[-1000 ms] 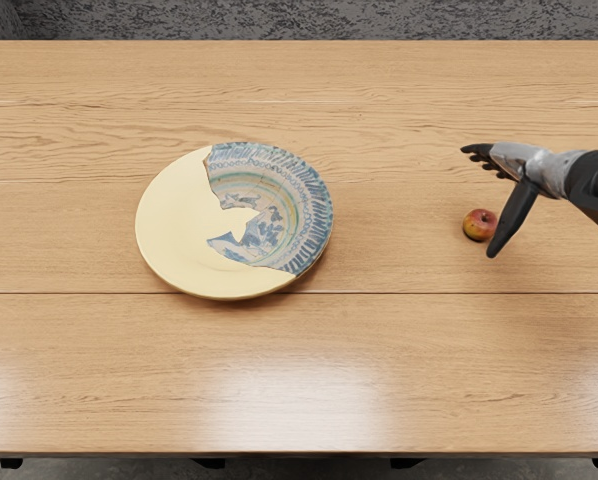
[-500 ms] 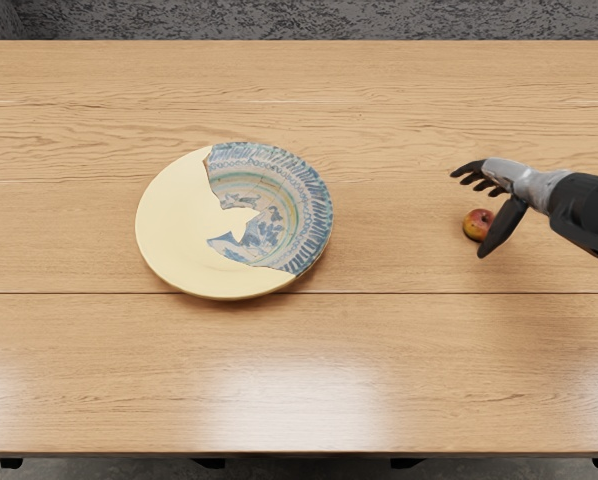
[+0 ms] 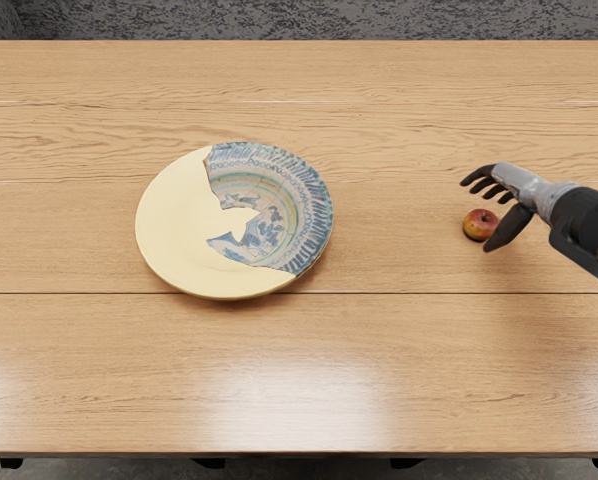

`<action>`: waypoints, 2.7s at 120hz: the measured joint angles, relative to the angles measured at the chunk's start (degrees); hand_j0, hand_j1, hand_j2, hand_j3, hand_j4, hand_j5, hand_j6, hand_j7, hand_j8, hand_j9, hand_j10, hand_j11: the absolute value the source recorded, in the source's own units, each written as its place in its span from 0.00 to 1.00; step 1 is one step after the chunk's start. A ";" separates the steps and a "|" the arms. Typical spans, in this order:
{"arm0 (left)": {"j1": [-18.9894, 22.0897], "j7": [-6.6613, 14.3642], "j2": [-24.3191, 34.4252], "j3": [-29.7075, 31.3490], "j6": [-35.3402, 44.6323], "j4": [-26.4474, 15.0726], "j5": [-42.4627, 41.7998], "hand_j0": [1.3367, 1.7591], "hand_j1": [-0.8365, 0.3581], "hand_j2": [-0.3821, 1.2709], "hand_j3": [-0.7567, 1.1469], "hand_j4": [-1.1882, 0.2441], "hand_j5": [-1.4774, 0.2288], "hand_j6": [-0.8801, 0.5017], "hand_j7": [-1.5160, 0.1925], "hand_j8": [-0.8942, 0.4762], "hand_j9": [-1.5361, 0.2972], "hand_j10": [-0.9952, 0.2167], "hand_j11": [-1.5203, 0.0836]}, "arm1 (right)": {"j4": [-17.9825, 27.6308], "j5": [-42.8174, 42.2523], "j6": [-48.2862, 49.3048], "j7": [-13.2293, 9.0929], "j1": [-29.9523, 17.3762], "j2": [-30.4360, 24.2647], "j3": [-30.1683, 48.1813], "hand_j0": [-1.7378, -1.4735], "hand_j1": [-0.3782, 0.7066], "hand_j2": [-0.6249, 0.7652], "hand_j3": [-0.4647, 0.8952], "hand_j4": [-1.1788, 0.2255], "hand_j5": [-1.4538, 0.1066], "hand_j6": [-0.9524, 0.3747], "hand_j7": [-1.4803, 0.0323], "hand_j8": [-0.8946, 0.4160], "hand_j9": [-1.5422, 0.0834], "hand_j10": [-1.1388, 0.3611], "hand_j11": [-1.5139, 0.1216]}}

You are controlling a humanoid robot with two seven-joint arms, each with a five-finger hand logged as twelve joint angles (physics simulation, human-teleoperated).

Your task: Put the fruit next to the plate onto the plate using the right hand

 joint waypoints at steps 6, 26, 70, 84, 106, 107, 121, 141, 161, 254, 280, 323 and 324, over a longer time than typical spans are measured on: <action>-0.02 0.00 0.00 0.00 0.00 0.00 0.00 0.76 0.99 0.23 0.40 0.83 0.87 0.64 0.89 0.65 0.84 0.82 0.95 | -0.03 -0.43 -0.64 0.00 -0.23 0.25 -0.01 0.30 0.37 0.41 0.34 0.61 0.67 0.48 0.71 0.44 0.70 0.55 0.67; -0.02 0.00 0.00 0.00 0.00 0.00 0.00 0.76 0.99 0.23 0.40 0.83 0.87 0.64 0.89 0.65 0.84 0.82 0.95 | -0.32 -1.62 -2.24 0.00 -1.25 1.19 -0.02 0.30 0.39 0.40 0.34 0.60 0.65 0.46 0.69 0.42 0.68 0.53 0.66; -0.02 0.00 0.00 0.00 0.00 0.00 0.00 0.76 0.99 0.23 0.40 0.83 0.87 0.64 0.89 0.65 0.84 0.82 0.95 | -3.20 -3.50 -3.44 0.13 -2.22 3.88 -0.09 0.30 0.41 0.40 0.34 0.59 0.64 0.45 0.68 0.41 0.67 0.52 0.65; -0.02 0.00 0.00 0.00 0.00 0.00 0.00 0.76 0.99 0.23 0.40 0.83 0.87 0.64 0.89 0.65 0.84 0.82 0.95 | -4.26 -3.77 -3.58 0.31 -2.47 4.07 -0.10 0.30 0.41 0.40 0.34 0.59 0.64 0.45 0.68 0.41 0.67 0.52 0.65; -0.02 0.00 0.00 0.00 0.00 0.00 0.00 0.76 0.99 0.23 0.40 0.83 0.87 0.64 0.89 0.65 0.84 0.82 0.95 | -6.33 -4.32 -3.70 0.42 -2.78 5.16 -0.09 0.30 0.42 0.40 0.34 0.58 0.64 0.45 0.67 0.41 0.67 0.52 0.64; 0.02 0.00 0.00 0.00 0.00 0.00 0.00 0.76 0.99 0.23 0.40 0.83 0.87 0.64 0.89 0.65 0.84 0.82 0.95 | -6.46 -4.40 -3.70 0.42 -2.79 5.28 -0.08 0.30 0.42 0.40 0.34 0.58 0.64 0.45 0.67 0.41 0.67 0.52 0.64; -0.02 0.00 0.00 0.00 0.00 0.02 0.00 0.76 0.99 0.23 0.40 0.83 0.87 0.64 0.89 0.65 0.84 0.82 0.95 | -8.18 -4.99 -3.70 0.43 -2.85 6.66 -0.03 0.30 0.42 0.40 0.34 0.58 0.64 0.45 0.67 0.41 0.67 0.52 0.64; -0.02 0.00 0.00 0.00 0.00 0.00 0.00 0.76 0.99 0.23 0.40 0.83 0.87 0.64 0.89 0.65 0.84 0.82 0.95 | -9.66 -5.22 -3.70 0.45 -2.83 7.43 -0.02 0.30 0.42 0.40 0.34 0.58 0.64 0.45 0.67 0.41 0.67 0.52 0.64; -0.02 0.00 0.00 0.00 0.00 0.00 0.00 0.76 0.99 0.23 0.40 0.83 0.87 0.64 0.89 0.65 0.84 0.82 0.95 | -11.39 -5.23 -3.70 1.24 -2.72 8.41 -0.02 0.30 0.42 0.40 0.34 0.58 0.64 0.45 0.67 0.41 0.66 0.52 0.64; -0.02 0.00 0.00 0.00 0.00 0.00 0.00 0.76 0.99 0.23 0.40 0.83 0.87 0.64 0.89 0.65 0.84 0.82 0.95 | -15.32 -5.84 -5.39 4.19 -3.43 10.83 -0.77 0.30 0.53 0.39 0.34 0.51 0.55 0.38 0.59 0.35 0.58 0.46 0.56; -0.02 0.00 0.00 0.01 0.00 0.00 0.00 0.76 0.99 0.23 0.40 0.83 0.87 0.64 0.89 0.65 0.84 0.82 0.95 | -16.36 -6.61 -5.59 4.77 -3.39 11.52 -1.26 0.31 0.52 0.32 0.48 0.46 0.55 0.34 0.55 0.42 0.47 0.54 0.38; -0.02 0.00 0.00 -0.01 0.00 0.00 0.00 0.76 0.99 0.23 0.40 0.83 0.87 0.64 0.89 0.65 0.84 0.82 0.95 | -16.19 -5.80 -4.77 6.10 -3.26 10.78 -1.28 0.27 0.57 0.46 0.36 0.35 0.39 0.40 0.40 0.35 0.43 0.44 0.40; -0.02 0.00 0.00 -0.01 0.00 0.00 0.00 0.76 0.99 0.23 0.40 0.83 0.87 0.64 0.89 0.65 0.84 0.82 0.95 | -16.17 -5.78 -4.75 6.13 -3.26 10.73 -1.27 0.28 0.57 0.47 0.34 0.35 0.39 0.40 0.40 0.35 0.43 0.43 0.40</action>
